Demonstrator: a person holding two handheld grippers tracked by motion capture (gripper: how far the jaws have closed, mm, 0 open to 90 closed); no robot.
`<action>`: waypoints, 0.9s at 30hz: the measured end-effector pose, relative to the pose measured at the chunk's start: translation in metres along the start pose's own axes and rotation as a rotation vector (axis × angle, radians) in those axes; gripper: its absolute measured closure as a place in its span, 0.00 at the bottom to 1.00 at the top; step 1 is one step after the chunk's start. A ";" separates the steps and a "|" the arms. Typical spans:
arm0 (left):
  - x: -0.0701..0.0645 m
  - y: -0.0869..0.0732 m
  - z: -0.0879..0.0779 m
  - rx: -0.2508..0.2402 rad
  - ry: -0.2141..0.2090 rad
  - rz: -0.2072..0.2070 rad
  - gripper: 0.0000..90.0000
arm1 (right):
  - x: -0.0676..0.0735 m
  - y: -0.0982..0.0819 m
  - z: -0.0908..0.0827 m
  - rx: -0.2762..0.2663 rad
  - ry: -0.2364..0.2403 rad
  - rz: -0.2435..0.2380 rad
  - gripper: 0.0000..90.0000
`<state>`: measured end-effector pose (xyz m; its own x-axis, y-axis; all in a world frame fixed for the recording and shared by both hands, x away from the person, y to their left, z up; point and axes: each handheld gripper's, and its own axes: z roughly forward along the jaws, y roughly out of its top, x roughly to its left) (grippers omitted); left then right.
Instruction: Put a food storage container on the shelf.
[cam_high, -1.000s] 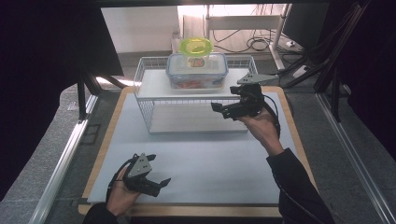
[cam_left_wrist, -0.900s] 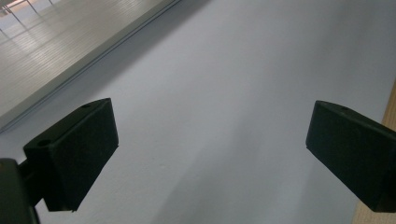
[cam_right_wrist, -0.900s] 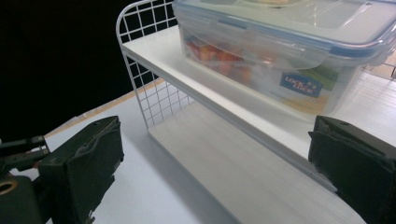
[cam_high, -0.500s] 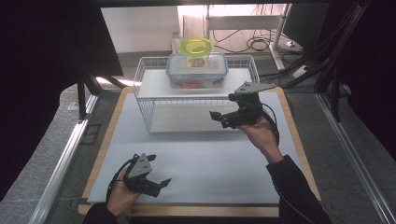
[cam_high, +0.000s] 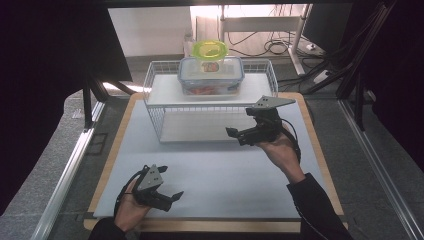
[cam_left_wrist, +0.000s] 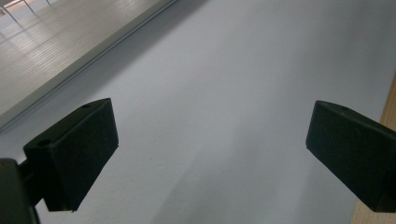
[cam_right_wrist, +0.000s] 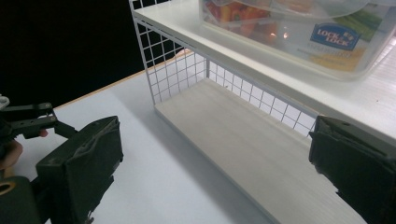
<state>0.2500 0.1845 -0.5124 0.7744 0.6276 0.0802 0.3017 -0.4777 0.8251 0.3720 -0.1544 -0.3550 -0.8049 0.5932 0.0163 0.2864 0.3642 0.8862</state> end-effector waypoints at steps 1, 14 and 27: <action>0.000 0.000 0.000 -0.001 0.001 0.000 0.03 | 0.000 -0.001 0.000 -0.001 -0.002 -0.002 0.03; 0.000 0.000 0.000 -0.007 -0.005 -0.010 0.02 | 0.006 -0.016 -0.005 0.021 -0.019 -0.030 0.01; 0.000 0.000 0.000 -0.008 -0.006 -0.015 0.02 | 0.007 -0.041 -0.008 0.004 -0.016 -0.013 0.00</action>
<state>0.2499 0.1848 -0.5125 0.7733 0.6307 0.0644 0.3086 -0.4632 0.8308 0.3503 -0.1706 -0.3878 -0.8002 0.5998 -0.0028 0.2779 0.3749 0.8844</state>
